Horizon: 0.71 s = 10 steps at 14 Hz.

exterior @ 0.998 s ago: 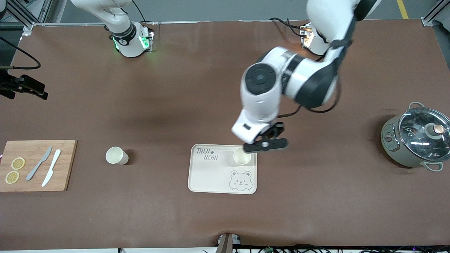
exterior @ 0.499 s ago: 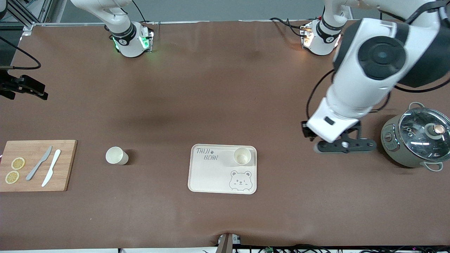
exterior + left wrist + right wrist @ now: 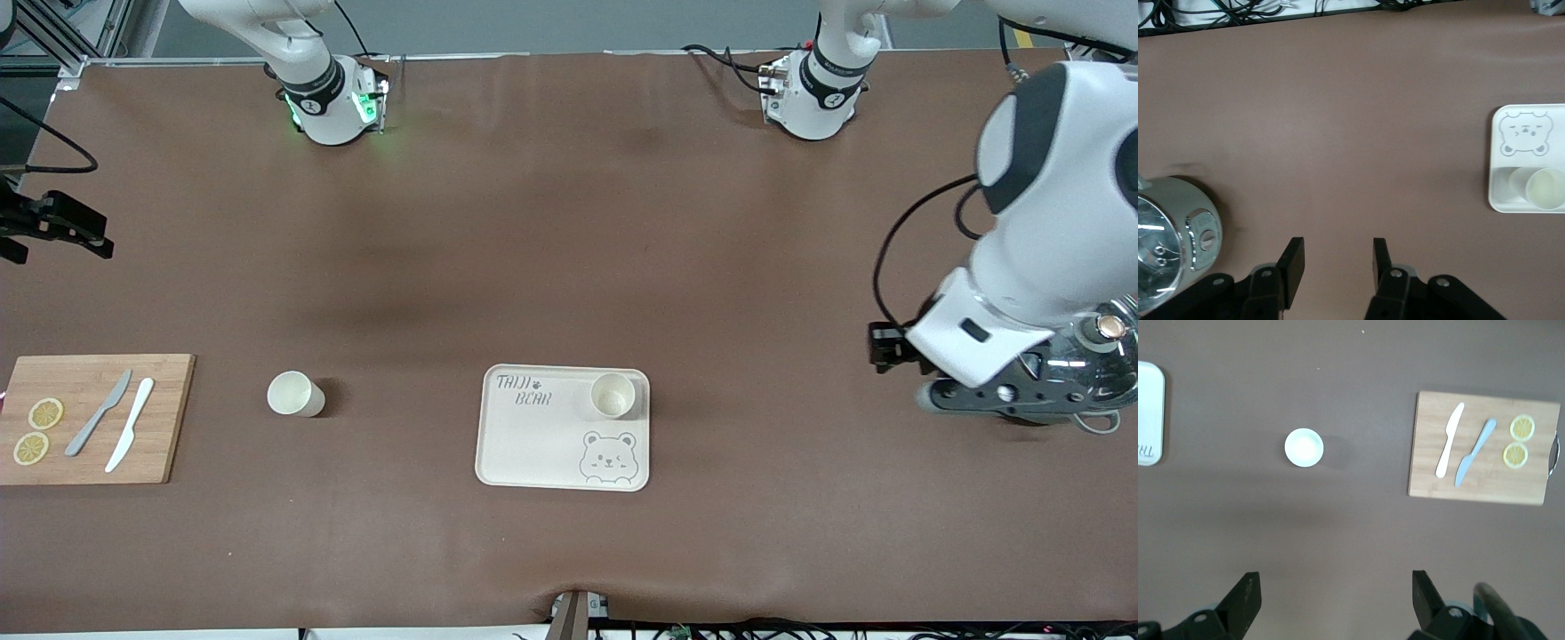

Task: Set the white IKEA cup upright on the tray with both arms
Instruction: 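Raise the left gripper and withdraw it back beside the pot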

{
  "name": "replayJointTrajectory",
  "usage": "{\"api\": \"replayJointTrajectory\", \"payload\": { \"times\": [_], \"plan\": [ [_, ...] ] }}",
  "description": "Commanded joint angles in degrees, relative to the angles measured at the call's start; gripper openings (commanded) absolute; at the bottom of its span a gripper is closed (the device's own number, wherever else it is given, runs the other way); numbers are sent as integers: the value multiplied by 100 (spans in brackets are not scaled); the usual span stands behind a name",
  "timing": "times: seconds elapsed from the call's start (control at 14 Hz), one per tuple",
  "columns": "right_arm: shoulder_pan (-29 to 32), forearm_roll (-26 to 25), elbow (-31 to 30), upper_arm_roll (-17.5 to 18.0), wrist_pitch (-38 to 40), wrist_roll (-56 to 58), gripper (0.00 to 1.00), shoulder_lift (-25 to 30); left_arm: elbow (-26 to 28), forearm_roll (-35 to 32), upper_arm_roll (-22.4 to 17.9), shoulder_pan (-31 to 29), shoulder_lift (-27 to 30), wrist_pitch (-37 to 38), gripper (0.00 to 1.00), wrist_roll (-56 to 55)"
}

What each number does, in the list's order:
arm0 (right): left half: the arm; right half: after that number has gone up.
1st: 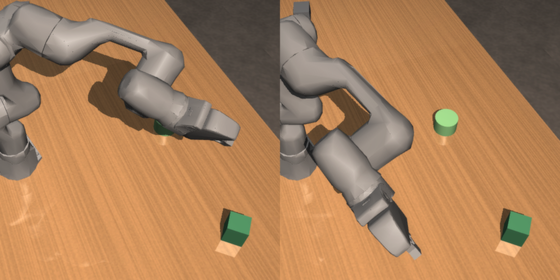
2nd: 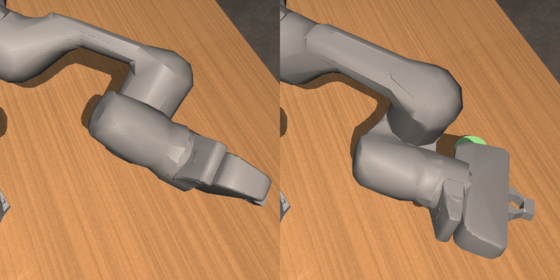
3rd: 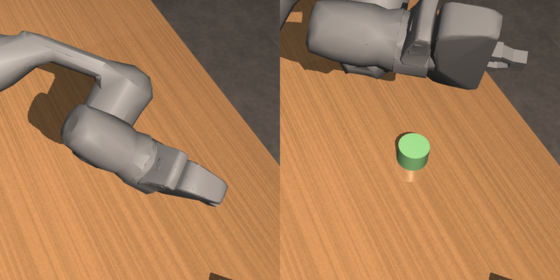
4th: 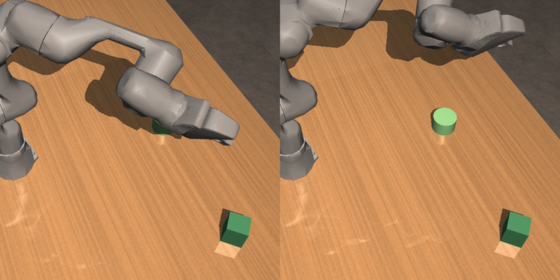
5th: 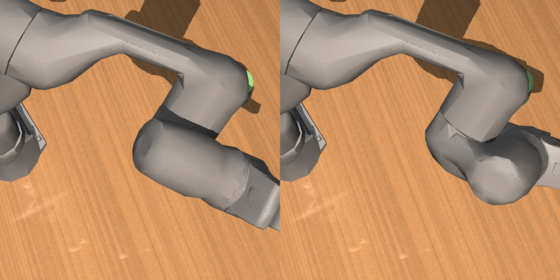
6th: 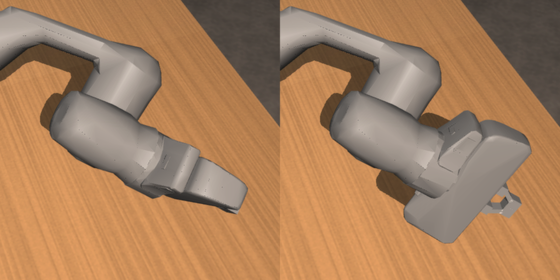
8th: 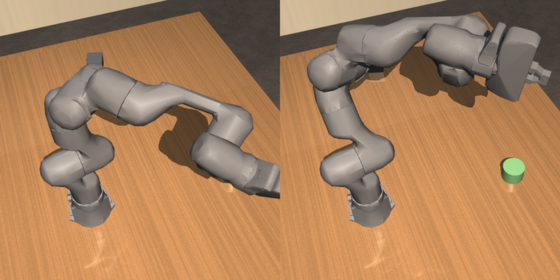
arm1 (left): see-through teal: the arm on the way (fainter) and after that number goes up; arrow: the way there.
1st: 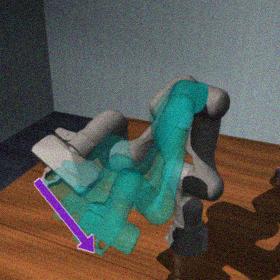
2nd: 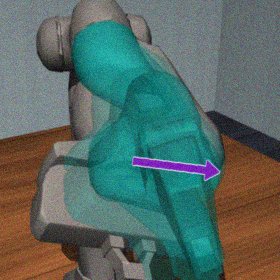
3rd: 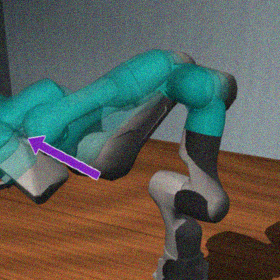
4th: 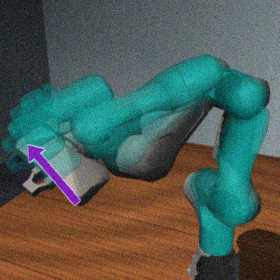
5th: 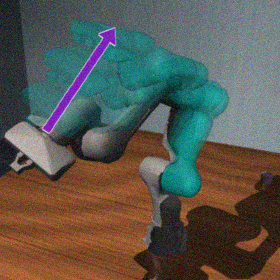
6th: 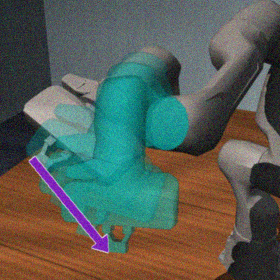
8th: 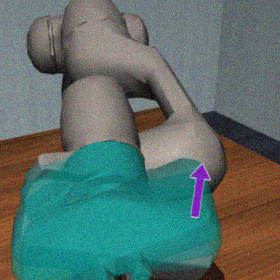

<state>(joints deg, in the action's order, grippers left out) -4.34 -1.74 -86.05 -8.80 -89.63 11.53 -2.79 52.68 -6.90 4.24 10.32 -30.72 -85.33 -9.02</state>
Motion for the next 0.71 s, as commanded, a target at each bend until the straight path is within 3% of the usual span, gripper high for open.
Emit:
{"api": "replayJointTrajectory", "payload": {
  "times": [0.0,0.43,0.64],
  "plan": [
    [336,365,525,37,-29,516,100,-423,137,127,-2,-284,163,51,50,365],
    [399,508,1704,28,-107,455,100,-1705,260,416,-20,-812,399,60,51,576],
    [337,508,1688,37,-596,314,100,-2154,471,443,-2,-857,663,209,51,568]
  ]
}}
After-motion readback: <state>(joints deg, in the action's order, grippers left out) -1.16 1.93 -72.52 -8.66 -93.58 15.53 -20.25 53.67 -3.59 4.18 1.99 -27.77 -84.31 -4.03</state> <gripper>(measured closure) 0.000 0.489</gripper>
